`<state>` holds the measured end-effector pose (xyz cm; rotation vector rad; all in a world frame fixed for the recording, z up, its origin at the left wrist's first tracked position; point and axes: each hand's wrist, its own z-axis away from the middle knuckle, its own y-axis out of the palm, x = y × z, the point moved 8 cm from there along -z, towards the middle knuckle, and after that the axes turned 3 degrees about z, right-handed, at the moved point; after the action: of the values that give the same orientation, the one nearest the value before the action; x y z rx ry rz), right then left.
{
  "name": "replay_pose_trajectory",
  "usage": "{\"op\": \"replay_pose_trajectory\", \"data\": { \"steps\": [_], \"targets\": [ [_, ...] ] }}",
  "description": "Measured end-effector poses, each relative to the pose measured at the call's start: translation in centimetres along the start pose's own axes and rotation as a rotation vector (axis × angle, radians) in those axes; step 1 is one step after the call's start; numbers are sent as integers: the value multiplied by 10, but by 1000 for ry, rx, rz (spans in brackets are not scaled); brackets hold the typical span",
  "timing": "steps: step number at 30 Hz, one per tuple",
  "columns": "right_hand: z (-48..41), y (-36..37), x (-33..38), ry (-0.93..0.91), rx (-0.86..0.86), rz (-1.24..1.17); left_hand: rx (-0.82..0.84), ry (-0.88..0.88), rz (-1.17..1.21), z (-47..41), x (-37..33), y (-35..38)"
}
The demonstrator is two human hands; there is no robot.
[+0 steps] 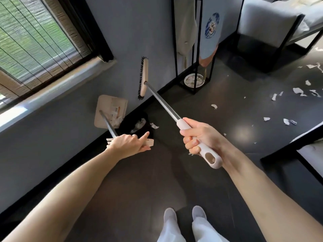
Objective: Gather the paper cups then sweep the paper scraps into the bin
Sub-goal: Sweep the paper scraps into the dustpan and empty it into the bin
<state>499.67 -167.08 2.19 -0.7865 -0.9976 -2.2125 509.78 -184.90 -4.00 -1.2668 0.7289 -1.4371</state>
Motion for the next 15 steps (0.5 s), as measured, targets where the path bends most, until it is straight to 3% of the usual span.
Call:
{"op": "replay_pose_trajectory", "data": {
  "steps": [11, 15],
  "targets": [
    [-7, -5, -4, 10, -28, 22, -107, -266, 126, 35, 67, -26],
    [-11, 2, -3, 24, 7, -17, -270, -416, 248, 59, 101, -72]
  ]
}}
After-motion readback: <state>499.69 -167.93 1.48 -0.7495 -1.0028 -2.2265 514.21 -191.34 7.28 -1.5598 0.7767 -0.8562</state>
